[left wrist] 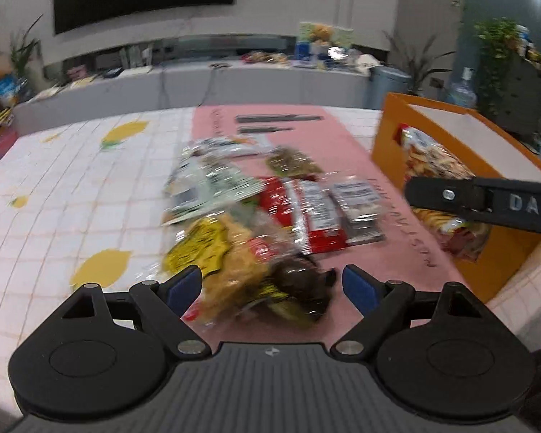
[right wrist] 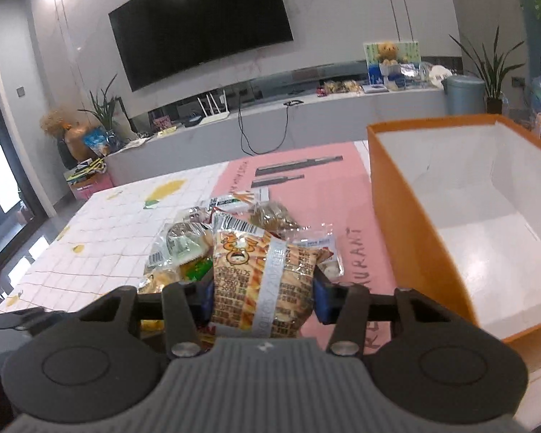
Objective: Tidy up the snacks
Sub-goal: 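Grasp the peanut snack bag with the right gripper while the left gripper grasps the dark chocolate snack, then carry the peanut bag into the orange box and open the right gripper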
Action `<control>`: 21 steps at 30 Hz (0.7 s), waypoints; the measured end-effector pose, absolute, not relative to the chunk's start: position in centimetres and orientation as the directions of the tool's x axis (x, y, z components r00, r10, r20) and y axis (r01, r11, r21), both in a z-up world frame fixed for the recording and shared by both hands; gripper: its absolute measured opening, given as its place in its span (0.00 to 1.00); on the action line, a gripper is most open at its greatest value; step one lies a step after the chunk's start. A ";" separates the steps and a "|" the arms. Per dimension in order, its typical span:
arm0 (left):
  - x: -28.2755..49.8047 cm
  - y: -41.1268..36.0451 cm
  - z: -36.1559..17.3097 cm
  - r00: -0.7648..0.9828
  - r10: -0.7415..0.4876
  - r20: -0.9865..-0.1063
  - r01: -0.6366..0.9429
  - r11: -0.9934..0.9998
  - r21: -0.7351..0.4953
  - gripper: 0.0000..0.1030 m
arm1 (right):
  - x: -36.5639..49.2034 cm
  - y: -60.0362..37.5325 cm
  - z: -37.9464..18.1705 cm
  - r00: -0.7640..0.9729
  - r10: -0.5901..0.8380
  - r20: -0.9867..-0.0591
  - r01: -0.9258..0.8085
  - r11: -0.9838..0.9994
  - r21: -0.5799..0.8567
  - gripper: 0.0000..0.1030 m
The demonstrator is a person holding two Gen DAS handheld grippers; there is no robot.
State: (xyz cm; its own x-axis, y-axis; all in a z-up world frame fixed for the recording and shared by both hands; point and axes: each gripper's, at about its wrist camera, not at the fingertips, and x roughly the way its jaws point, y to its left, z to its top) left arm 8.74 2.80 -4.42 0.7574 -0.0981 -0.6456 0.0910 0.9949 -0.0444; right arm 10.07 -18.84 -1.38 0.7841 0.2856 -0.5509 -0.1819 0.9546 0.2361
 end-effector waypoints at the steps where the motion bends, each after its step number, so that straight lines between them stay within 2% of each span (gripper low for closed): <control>1: 8.6 2.1 -4.3 0.768 -0.101 -0.632 0.116 0.993 -0.017 0.99 | 10.0 -18.9 -1.2 0.788 0.283 -0.547 -0.181 0.955 0.234 0.47; 5: 9.3 -0.6 -4.5 0.755 -0.100 -0.649 0.222 0.969 0.109 0.99 | 10.1 -19.7 -0.8 0.804 0.268 -0.530 -0.162 0.958 0.238 0.47; 12: 11.7 -2.5 -7.0 0.710 -0.070 -0.700 0.297 0.932 0.208 0.97 | 10.9 -20.5 -0.7 0.792 0.263 -0.552 -0.128 0.954 0.270 0.47; 18: 13.4 -2.5 -8.7 0.698 -0.018 -0.716 0.281 0.926 0.251 0.97 | 11.1 -20.4 -0.9 0.784 0.261 -0.563 -0.123 0.954 0.272 0.47; 21: 14.2 -2.1 -9.2 0.685 -0.018 -0.728 0.255 0.942 0.217 0.88 | 11.5 -20.3 -0.9 0.779 0.262 -0.570 -0.124 0.955 0.270 0.47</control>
State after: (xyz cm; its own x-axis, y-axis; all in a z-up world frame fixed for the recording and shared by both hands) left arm 14.19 -2.08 -9.23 0.6851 -0.0179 -0.7283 0.2554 0.9421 0.2171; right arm 11.53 -20.30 -0.93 0.7788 0.2623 -0.5698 -0.1238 0.9548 0.2704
